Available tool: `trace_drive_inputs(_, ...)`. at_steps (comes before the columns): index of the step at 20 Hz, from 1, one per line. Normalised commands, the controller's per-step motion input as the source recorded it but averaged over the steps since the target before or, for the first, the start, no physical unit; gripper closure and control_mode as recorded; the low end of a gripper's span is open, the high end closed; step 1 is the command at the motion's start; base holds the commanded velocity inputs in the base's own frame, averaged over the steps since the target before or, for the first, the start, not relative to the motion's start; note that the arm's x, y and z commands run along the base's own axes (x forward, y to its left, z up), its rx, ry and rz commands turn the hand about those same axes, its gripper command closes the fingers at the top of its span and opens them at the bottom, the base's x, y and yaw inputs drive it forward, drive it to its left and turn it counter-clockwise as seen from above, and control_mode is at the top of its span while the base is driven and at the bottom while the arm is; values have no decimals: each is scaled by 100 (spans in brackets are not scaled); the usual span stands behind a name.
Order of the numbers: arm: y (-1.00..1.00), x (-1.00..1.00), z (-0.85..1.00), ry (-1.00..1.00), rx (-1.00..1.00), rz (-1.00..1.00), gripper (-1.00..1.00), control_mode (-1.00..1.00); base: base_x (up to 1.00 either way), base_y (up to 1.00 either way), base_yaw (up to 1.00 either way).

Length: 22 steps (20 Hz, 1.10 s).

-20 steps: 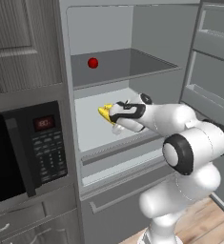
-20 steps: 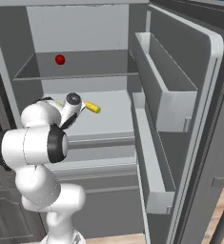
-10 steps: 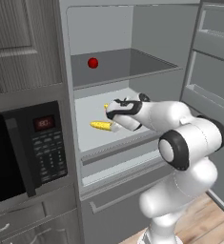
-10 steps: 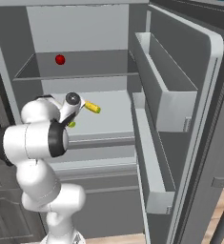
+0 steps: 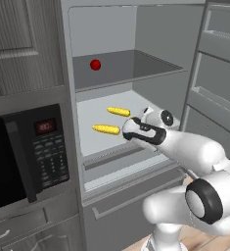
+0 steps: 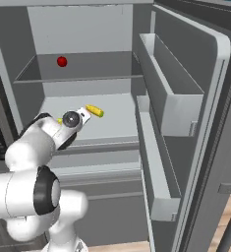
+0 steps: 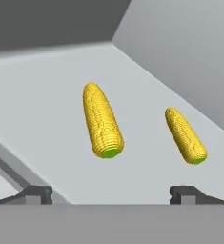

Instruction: Place the corn in the correct fridge rack based on whether it is a fruit or vegetable. Finally, close the fridge door.

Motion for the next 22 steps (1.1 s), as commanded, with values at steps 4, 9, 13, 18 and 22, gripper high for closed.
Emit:
trace_drive_inputs(4, -8, -100, 77, 6, 0, -33, -100, -100, 0, 0, 0)
trace_drive_inputs(9, 2, -63, 98, 16, 0, -41, -100, -100, 0, 0, 0)
trace_drive_inputs(13, -11, -35, 90, 32, 0, -42, -100, -100, 0, 0, 0)
trace_drive_inputs(18, -70, -64, 7, 6, 34, -5, -100, -100, 0, 0, 0)
trace_drive_inputs(22, -6, -25, 0, -2, 26, 0, -100, -100, 0, 0, 0)
